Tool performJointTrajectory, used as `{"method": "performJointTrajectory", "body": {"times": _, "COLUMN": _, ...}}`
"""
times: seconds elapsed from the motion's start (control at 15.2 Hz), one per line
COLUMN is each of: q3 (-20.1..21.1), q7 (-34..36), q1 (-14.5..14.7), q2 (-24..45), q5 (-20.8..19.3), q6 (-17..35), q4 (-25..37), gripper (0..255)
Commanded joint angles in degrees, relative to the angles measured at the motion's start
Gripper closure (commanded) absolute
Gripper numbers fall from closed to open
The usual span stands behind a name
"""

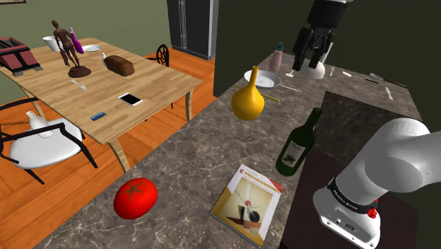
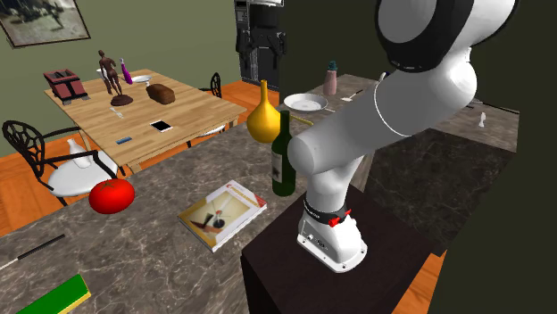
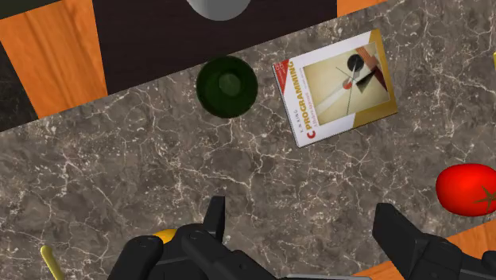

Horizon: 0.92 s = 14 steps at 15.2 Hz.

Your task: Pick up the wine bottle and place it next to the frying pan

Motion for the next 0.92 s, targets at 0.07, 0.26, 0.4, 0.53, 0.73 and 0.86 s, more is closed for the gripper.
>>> {"method": "performJointTrajectory", "body": {"times": 0.07, "q3": 0.6, "q7": 1.0, "q1": -0.5, "q2": -2.8, "q5": -0.6, "q6": 1.2, "q4": -3.1, "gripper": 0}}
{"method": "performJointTrajectory", "body": {"times": 0.26, "q3": 2.6, "q7": 3.9, "q1": -2.1, "q2": -11.5, "q5": -2.1, "q6": 4.2, "q4": -12.1, "gripper": 0}}
{"method": "performJointTrajectory", "body": {"times": 0.4, "q3": 3.9, "q7": 5.8, "q1": -3.0, "q2": -17.4, "q5": -2.9, "q6": 5.6, "q4": -17.8, "gripper": 0}}
{"method": "performJointTrajectory", "body": {"times": 0.53, "q3": 5.4, "q7": 7.8, "q1": -3.8, "q2": -23.7, "q5": -3.6, "q6": 6.4, "q4": -23.3, "gripper": 0}}
{"method": "performJointTrajectory", "body": {"times": 0.73, "q3": 7.8, "q7": 10.8, "q1": -4.4, "q2": -34.0, "q5": -4.2, "q6": 6.5, "q4": -31.2, "gripper": 0}}
{"method": "performJointTrajectory", "body": {"times": 0.86, "q3": 7.8, "q7": 10.8, "q1": -4.4, "q2": -34.2, "q5": -4.2, "q6": 7.1, "q4": -32.1, "gripper": 0}}
